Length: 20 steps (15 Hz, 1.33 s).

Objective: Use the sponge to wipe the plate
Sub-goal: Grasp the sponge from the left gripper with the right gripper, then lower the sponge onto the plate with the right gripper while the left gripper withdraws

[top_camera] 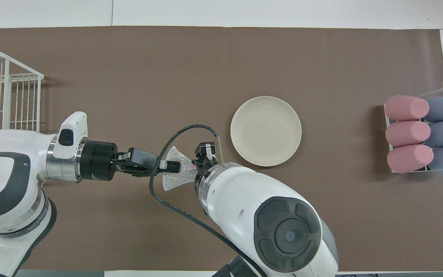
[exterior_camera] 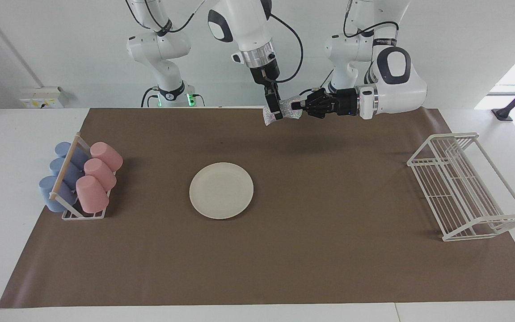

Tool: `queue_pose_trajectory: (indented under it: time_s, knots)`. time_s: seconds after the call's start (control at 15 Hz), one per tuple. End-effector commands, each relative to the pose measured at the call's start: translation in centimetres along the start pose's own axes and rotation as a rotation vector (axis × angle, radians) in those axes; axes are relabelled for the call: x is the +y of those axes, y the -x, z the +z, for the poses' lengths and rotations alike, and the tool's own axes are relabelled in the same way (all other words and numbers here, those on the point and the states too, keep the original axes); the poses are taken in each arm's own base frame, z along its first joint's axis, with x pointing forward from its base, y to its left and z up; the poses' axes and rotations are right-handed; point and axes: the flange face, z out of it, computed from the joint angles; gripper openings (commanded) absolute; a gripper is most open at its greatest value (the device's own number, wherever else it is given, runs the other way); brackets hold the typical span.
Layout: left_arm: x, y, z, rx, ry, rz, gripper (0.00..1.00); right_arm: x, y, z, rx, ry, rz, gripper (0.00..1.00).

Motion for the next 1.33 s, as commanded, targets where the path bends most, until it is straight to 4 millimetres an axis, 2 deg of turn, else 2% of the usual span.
queue_pose_trajectory:
  time_s: [0.0,0.33,0.4,0.47,0.53,0.6,0.8,0.86,1.0,1.06,1.26]
  knots:
    - [0.1,0.4,-0.4,-0.012,-0.004,0.018,0.00,-0.1,-0.4,0.2,0.007,-0.004,-0.036,0.00]
    - [0.2,0.4,-0.2,-0.008,-0.010,0.014,0.00,-0.8,-1.0,0.1,0.019,-0.015,-0.057,0.00]
    - [0.7,0.5,-0.1,-0.008,-0.023,0.020,0.20,-1.0,-1.2,0.1,0.020,-0.016,-0.054,0.00]
    - [1.2,0.6,0.1,-0.007,-0.067,-0.023,0.86,-1.1,-1.3,0.0,0.020,-0.017,-0.058,0.00]
    - [1.9,0.5,0.0,0.000,-0.113,-0.078,1.00,-1.0,-1.4,0.1,0.023,-0.012,-0.062,0.00]
    - [2.4,0.6,0.1,-0.002,-0.149,-0.090,1.00,-0.9,-1.4,0.1,0.030,-0.001,-0.062,0.00]
    - [2.2,0.6,-0.7,0.006,-0.184,-0.096,1.00,-0.8,-1.9,0.3,0.046,0.023,-0.113,0.00]
    - [2.1,0.6,-1.1,0.003,-0.220,-0.086,1.00,-0.9,-2.6,0.4,0.058,0.034,-0.153,0.00]
    - [1.9,0.5,-2.2,0.010,-0.269,-0.077,1.00,-2.1,-7.1,1.7,0.094,0.061,-0.256,0.00]
    - [1.4,0.4,-3.4,0.019,-0.310,-0.080,1.00,-2.7,-9.3,2.8,0.102,0.081,-0.327,0.00]
    - [-0.2,0.3,-6.0,0.031,-0.447,-0.081,1.00,-3.6,-13.8,6.7,0.101,0.133,-0.391,0.00]
